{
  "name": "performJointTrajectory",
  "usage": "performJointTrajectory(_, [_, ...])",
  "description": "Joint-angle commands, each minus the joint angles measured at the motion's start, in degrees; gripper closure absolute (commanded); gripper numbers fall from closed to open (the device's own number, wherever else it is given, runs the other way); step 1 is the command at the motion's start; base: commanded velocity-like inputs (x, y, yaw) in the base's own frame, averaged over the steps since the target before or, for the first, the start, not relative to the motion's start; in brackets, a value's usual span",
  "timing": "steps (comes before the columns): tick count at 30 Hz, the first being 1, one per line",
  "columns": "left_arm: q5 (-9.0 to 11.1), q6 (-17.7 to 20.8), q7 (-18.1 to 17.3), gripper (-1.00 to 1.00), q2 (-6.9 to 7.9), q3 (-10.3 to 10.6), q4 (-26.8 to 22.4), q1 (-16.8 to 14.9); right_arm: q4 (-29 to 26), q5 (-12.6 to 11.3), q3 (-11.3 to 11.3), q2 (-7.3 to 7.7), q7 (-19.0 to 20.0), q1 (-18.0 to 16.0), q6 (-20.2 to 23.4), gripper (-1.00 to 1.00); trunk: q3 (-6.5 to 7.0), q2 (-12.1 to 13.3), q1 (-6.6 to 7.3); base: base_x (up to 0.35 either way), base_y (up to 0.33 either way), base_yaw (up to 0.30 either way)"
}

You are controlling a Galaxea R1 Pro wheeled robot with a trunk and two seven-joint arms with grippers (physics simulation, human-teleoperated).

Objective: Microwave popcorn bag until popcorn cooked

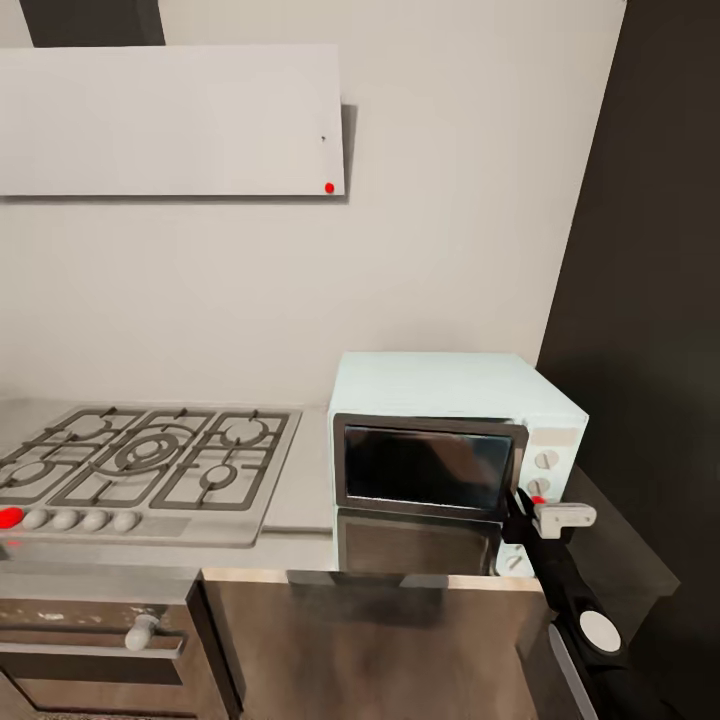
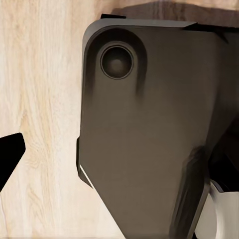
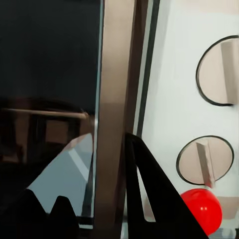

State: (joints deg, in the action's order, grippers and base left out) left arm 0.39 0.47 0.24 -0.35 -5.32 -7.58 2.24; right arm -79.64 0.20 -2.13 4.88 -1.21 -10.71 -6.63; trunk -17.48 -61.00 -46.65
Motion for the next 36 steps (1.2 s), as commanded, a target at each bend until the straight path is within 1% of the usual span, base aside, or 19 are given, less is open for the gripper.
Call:
performJointTrajectory(1, [0.05, 0.06, 0.02, -1.0, -0.06, -0.4, -0.15, 0.04, 0.1, -0.38, -0.33, 0.04, -0.37, -0.02, -0.17, 1.0, -0.07, -0.03, -0.01, -0.006, 0.0, 0.0])
performJointTrajectory(2, [0.05, 0.06, 0.02, -1.0, -0.07, -0.4, -0.15, 0.04, 0.1, -0.38, -0.33, 0.04, -0.37, -0.02, -0.15, 1.0, -0.07, -0.03, -0.01, -0.003, 0.0, 0.0])
performJointTrajectory(3, [0.05, -0.01, 0.03, -1.0, -0.7, -0.4, -0.17, 0.04, 0.1, -0.38, -0.33, 0.04, -0.37, -0.02, -0.39, 1.0, -0.07, -0.03, -0.01, -0.065, 0.0, 0.0])
performJointTrajectory(8, [0.05, -0.03, 0.1, -1.0, -0.85, -0.4, -0.2, 0.04, 0.12, -0.38, -0.33, 0.04, -0.37, -0.02, -0.4, 1.0, -0.07, -0.03, -0.01, -0.126, 0.0, 0.0])
performJointTrajectory(10, [0.05, -0.03, 0.11, -1.0, -0.88, -0.4, -0.19, 0.04, 0.11, -0.38, -0.33, 0.04, -0.37, -0.02, -0.4, 1.0, -0.07, -0.03, -0.01, -0.248, 0.0, 0.0])
performJointTrajectory(16, [0.05, -0.03, 0.11, -1.0, -0.8, -0.4, -0.19, 0.04, 0.11, -0.38, -0.33, 0.04, -0.37, -0.02, -0.4, 1.0, -0.07, -0.03, -0.01, -0.057, 0.0, 0.0])
performJointTrajectory(20, [0.05, -0.03, 0.11, -1.0, -0.8, -0.4, -0.19, 0.04, 0.11, -0.38, -0.33, 0.04, -0.37, -0.02, -0.4, 1.0, -0.07, -0.03, -0.01, -0.249, 0.0, 0.0])
performJointTrajectory(29, [0.05, 0.03, 0.11, -1.0, -0.8, -0.4, -0.16, 0.04, 0.11, -0.38, -0.33, 0.04, -0.37, -0.02, -0.32, 1.0, -0.07, -0.03, -0.01, -0.027, 0.0, 0.0])
performJointTrajectory(36, [0.05, -0.03, 0.11, -1.0, -0.8, -0.4, -0.18, 0.04, 0.1, -0.38, -0.33, 0.04, -0.37, -0.02, -0.3, 1.0, -0.07, -0.03, -0.01, -0.1, 0.021, 0.0])
